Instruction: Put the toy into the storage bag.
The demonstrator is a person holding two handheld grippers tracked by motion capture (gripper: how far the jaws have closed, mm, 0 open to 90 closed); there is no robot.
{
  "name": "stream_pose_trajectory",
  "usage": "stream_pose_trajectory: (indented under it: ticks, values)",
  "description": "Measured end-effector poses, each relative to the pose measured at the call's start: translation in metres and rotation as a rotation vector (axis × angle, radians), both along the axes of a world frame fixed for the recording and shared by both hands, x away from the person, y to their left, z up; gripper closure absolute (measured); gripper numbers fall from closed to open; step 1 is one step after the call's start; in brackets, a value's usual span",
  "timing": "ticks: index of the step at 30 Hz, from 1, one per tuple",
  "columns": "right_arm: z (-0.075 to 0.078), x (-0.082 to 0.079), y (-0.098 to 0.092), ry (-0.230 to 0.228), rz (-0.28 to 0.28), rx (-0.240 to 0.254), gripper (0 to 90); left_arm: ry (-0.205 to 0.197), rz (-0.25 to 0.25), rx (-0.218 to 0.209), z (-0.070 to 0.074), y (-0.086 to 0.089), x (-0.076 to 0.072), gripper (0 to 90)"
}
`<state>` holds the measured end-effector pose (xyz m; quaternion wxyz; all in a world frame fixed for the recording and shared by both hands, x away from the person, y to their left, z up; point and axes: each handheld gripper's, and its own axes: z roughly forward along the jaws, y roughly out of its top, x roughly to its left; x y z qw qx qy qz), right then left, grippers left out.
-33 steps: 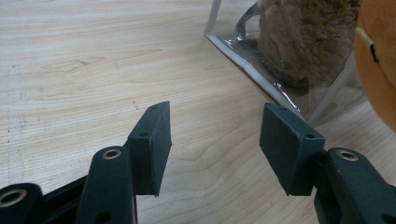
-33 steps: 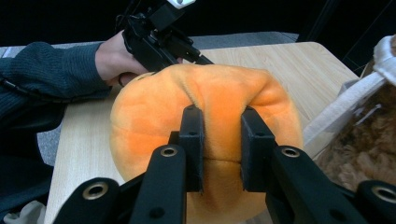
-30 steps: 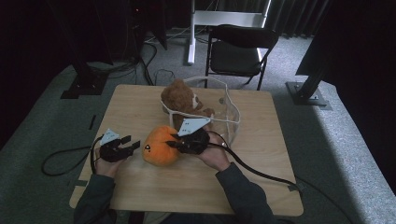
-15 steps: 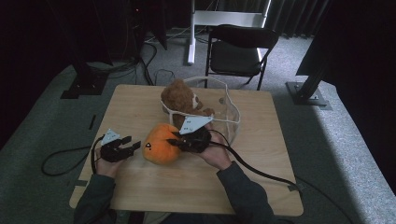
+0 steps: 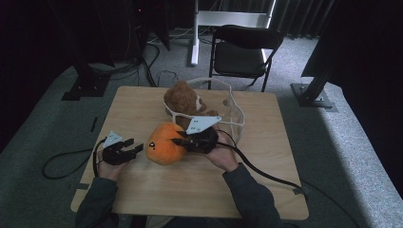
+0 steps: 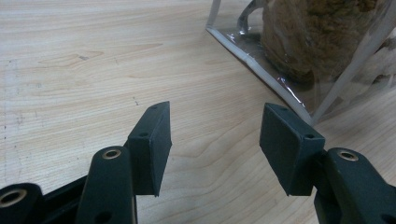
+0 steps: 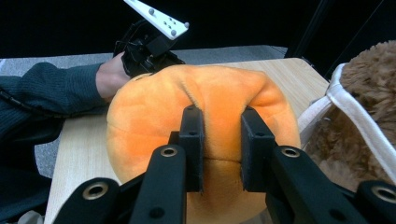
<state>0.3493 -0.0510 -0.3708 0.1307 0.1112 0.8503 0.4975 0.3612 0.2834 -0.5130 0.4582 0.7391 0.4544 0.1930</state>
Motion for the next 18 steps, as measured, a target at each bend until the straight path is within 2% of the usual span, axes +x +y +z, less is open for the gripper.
stream_pose_trajectory:
  ticks: [5, 12, 18]
  values:
    - [0.002, 0.000, -0.001, -0.002, -0.003, 0.006, 74.3, 0.007, 0.000, 0.008, -0.002, 0.001, 0.001, 44.2]
    - [0.006, 0.000, -0.004, -0.010, -0.003, 0.011, 74.2, 0.013, -0.002, 0.051, -0.005, -0.003, 0.002, 44.3]
    - [0.011, -0.001, -0.006, -0.017, -0.007, 0.017, 74.2, 0.015, -0.004, 0.065, -0.006, -0.005, 0.003, 44.3]
